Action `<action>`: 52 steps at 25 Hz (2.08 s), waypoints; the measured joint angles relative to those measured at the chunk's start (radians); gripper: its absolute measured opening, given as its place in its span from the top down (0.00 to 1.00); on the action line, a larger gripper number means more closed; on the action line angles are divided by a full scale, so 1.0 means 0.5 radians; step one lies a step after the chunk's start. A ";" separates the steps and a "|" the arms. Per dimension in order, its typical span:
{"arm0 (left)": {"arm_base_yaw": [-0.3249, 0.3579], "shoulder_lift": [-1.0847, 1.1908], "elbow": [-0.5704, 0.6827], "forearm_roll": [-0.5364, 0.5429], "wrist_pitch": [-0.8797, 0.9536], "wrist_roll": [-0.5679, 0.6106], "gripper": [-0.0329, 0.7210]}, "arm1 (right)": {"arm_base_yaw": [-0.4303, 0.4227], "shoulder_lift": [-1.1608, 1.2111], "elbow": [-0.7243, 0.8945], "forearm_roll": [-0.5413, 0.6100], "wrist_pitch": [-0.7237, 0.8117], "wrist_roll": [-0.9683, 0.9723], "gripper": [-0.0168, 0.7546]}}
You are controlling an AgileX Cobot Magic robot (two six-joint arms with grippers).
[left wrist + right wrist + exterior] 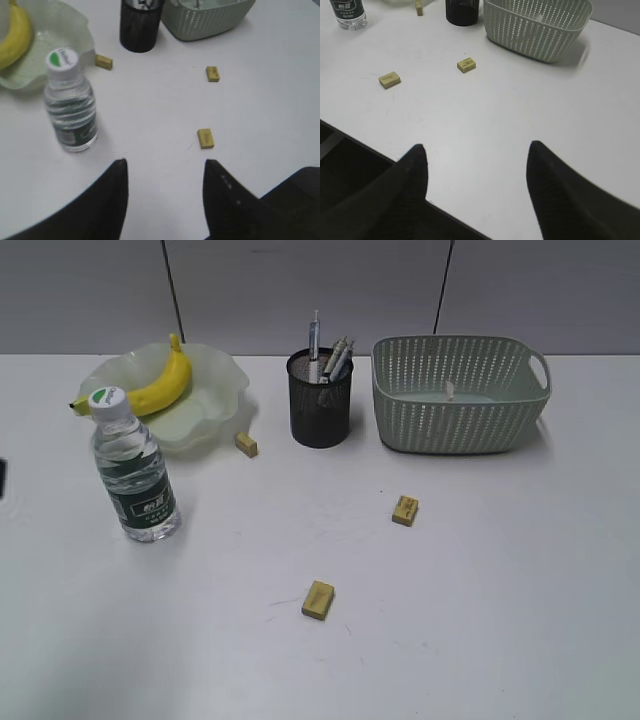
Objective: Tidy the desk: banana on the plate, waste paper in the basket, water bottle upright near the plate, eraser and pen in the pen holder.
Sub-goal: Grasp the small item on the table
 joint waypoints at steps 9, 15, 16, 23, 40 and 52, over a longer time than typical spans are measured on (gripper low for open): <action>-0.097 1.021 -0.394 -0.327 -0.169 0.354 0.47 | 0.000 0.000 0.000 -0.004 -0.006 -0.001 0.34; -0.304 1.625 -0.678 -0.335 -0.178 0.355 0.47 | 0.000 0.000 0.000 -0.005 -0.008 -0.001 0.34; -0.328 1.715 -0.727 -0.335 -0.176 0.355 0.47 | 0.000 0.000 0.000 -0.005 -0.008 -0.001 0.34; -0.454 2.219 -1.084 -0.340 0.016 0.271 0.47 | 0.000 0.000 0.000 -0.005 -0.010 -0.001 0.34; -0.626 2.881 -1.555 0.125 0.344 -0.337 0.39 | 0.000 0.000 0.000 -0.005 -0.010 -0.001 0.34; -0.641 2.994 -1.568 0.119 0.298 -0.349 0.39 | 0.000 0.000 0.000 -0.005 -0.010 -0.001 0.34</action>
